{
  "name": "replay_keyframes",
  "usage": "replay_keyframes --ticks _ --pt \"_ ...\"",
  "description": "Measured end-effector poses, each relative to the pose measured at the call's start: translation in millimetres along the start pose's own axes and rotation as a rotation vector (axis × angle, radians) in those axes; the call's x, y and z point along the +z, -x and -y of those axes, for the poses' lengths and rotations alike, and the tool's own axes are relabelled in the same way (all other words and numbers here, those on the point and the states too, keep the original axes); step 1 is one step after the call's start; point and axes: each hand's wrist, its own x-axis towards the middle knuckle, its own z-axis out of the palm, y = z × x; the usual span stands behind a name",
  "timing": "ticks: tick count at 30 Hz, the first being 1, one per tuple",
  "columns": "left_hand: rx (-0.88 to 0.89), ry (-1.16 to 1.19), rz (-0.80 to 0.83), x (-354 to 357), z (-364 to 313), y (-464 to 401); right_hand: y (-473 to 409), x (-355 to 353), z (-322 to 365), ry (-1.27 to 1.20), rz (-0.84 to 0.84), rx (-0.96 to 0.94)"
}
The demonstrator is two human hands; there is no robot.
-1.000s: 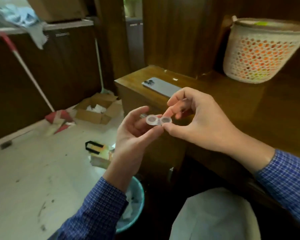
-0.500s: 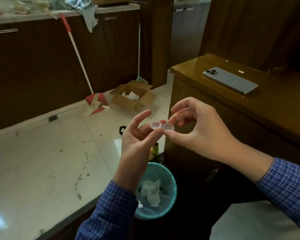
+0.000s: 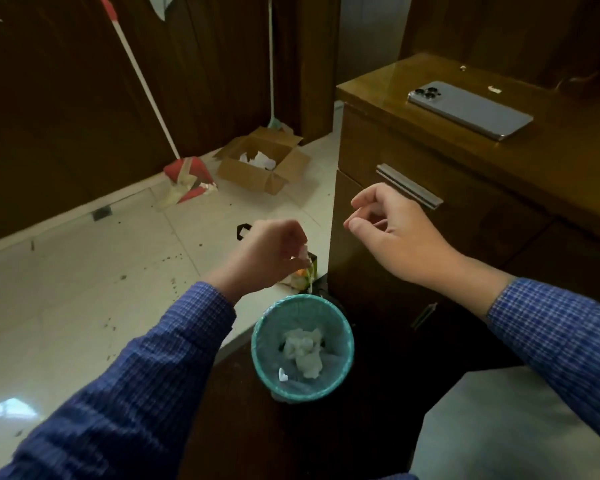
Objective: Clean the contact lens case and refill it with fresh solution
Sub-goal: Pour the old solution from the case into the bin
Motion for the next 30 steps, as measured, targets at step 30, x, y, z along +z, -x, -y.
replay_keyframes --ticks 30 --pt "-0.207 -0.788 0.567 102.8 35.8 -54.1 15.1 -39.6 -28.1 0.110 0.025 0.003"
